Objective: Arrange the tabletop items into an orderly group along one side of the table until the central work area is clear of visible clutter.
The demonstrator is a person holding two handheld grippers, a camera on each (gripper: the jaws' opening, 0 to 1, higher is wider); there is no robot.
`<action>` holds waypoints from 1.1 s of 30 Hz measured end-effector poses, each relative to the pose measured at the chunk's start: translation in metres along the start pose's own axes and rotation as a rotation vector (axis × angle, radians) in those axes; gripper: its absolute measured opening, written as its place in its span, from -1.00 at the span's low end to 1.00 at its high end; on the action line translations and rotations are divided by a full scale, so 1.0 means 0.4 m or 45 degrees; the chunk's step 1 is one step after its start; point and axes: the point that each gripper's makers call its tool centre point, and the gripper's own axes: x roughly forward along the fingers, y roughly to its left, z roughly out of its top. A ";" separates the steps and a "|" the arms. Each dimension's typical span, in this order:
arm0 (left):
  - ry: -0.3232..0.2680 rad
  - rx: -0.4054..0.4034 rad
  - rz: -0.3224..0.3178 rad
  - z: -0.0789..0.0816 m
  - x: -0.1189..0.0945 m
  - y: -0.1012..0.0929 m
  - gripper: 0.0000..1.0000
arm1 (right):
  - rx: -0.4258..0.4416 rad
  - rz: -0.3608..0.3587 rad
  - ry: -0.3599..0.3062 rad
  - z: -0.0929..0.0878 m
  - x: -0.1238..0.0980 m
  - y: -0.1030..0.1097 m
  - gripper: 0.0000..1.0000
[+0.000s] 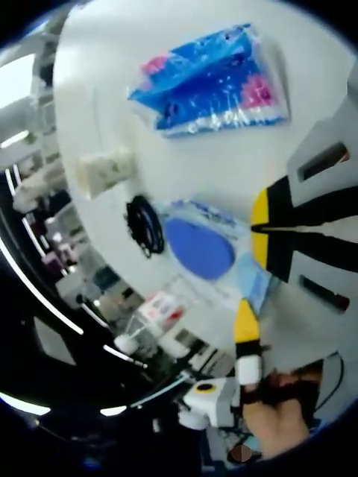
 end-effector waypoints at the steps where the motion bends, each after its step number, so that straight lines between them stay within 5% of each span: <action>1: -0.006 0.000 -0.003 0.001 -0.001 -0.001 -1.00 | 0.002 0.001 -0.003 0.001 -0.001 0.000 -1.00; 10: -0.044 -0.091 -0.027 0.010 -0.006 0.002 -1.00 | 0.184 0.028 -0.068 0.019 -0.008 -0.012 -0.99; 12: -0.043 -0.094 -0.030 0.012 -0.007 0.004 -1.00 | 0.264 0.007 -0.074 0.021 -0.008 -0.024 -0.79; 16: -0.048 -0.121 -0.036 0.014 -0.007 0.006 -1.00 | 0.541 0.117 -0.077 0.032 -0.001 -0.009 -0.12; 19: -0.055 -0.141 -0.044 0.017 -0.008 0.003 -1.00 | 0.665 0.186 -0.053 0.032 0.008 0.009 0.07; 22: -0.070 -0.179 -0.066 0.023 -0.011 -0.004 -1.00 | 0.795 0.295 -0.026 0.040 0.015 0.045 0.08; 27: -0.076 -0.199 -0.091 0.032 -0.013 -0.010 -1.00 | 0.895 0.341 -0.013 0.050 0.042 0.064 0.04; 33: -0.083 -0.202 -0.098 0.035 -0.015 -0.012 -1.00 | 0.916 0.349 0.002 0.050 0.058 0.070 -0.33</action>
